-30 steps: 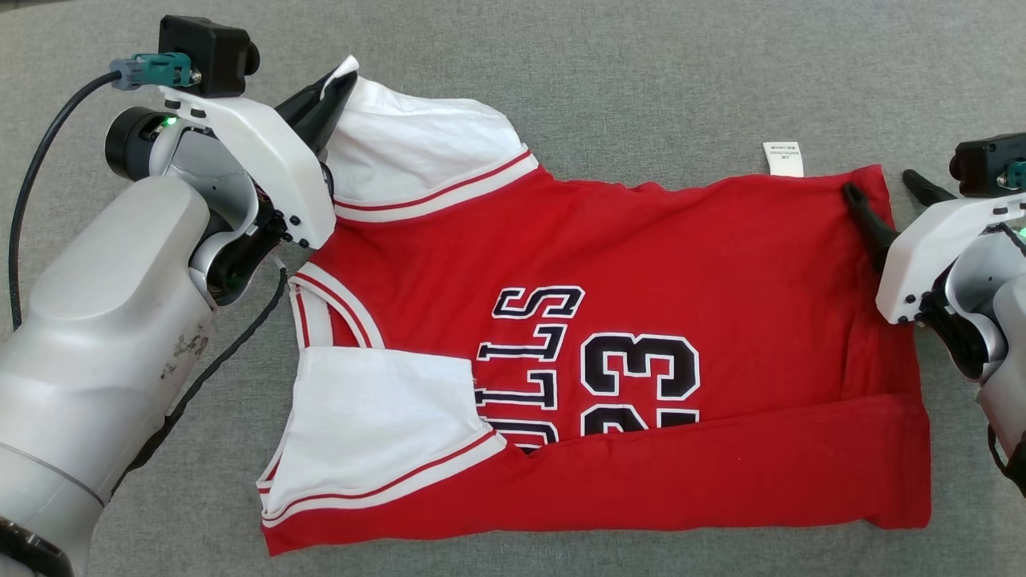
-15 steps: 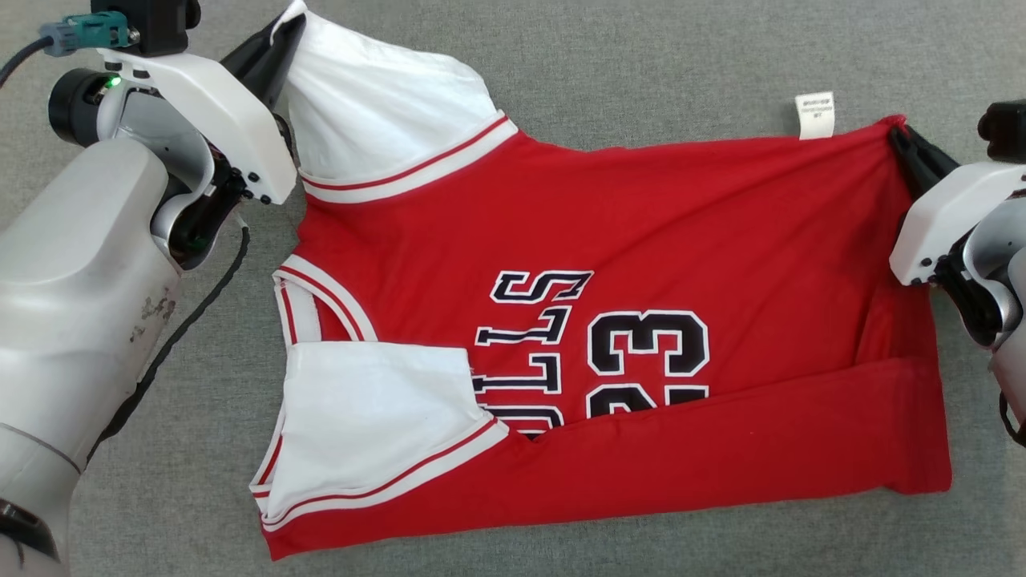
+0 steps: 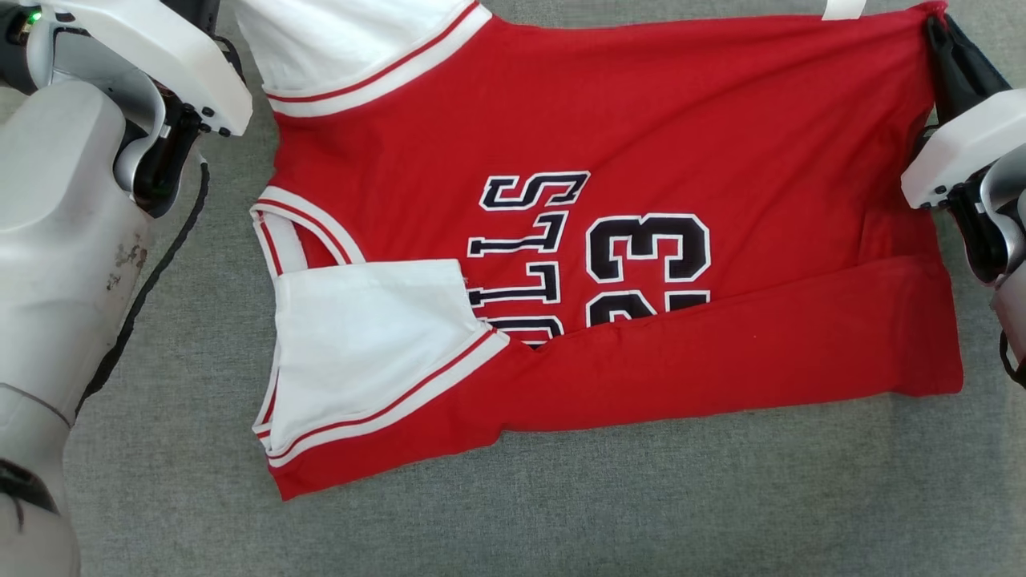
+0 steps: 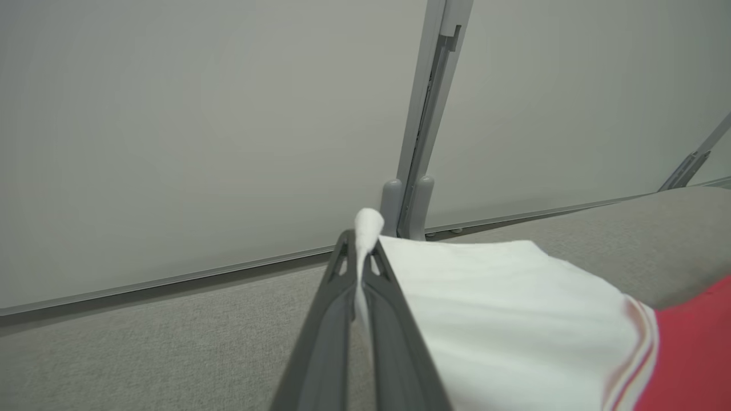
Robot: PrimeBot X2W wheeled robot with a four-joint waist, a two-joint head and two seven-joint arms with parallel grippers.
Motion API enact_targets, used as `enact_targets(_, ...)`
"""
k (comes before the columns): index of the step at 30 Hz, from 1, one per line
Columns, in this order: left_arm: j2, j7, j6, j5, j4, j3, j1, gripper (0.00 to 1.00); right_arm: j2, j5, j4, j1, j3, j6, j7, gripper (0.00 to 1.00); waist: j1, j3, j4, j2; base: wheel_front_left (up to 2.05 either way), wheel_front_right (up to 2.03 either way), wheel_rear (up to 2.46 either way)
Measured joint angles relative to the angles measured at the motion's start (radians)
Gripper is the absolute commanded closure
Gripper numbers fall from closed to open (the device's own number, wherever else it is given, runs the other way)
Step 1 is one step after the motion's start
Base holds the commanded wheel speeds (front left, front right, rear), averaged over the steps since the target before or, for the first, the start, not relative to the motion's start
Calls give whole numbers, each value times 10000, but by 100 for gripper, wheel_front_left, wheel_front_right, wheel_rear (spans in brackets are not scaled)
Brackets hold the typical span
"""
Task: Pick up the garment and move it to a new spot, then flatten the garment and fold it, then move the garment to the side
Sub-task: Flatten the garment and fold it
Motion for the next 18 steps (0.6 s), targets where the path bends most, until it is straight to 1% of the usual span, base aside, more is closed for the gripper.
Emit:
enact_targets(7, -169, -128, 0, 10, 128, -188, 4, 100, 270, -31, 311, -148, 113, -2, -619, 100, 0, -51, 6, 0, 0, 0, 0)
enact_targets(10, -153, -174, 0, -31, -77, -328, 130, 100, 163, 29, 265, -31, 165, -2, -792, 100, 0, -189, 63, 0, 0, 0, 0)
enact_targets(14, 38, -217, 0, -165, -531, -573, 526, 100, -52, 268, -71, 585, 253, -2, -890, 100, 0, -484, 152, 0, 0, 0, 0)
enact_targets(18, 506, -263, 0, -393, -1327, -826, 1136, 100, -430, 581, -1089, 1429, 8, -2, -918, 100, 0, -951, 247, 0, 0, 0, 0)
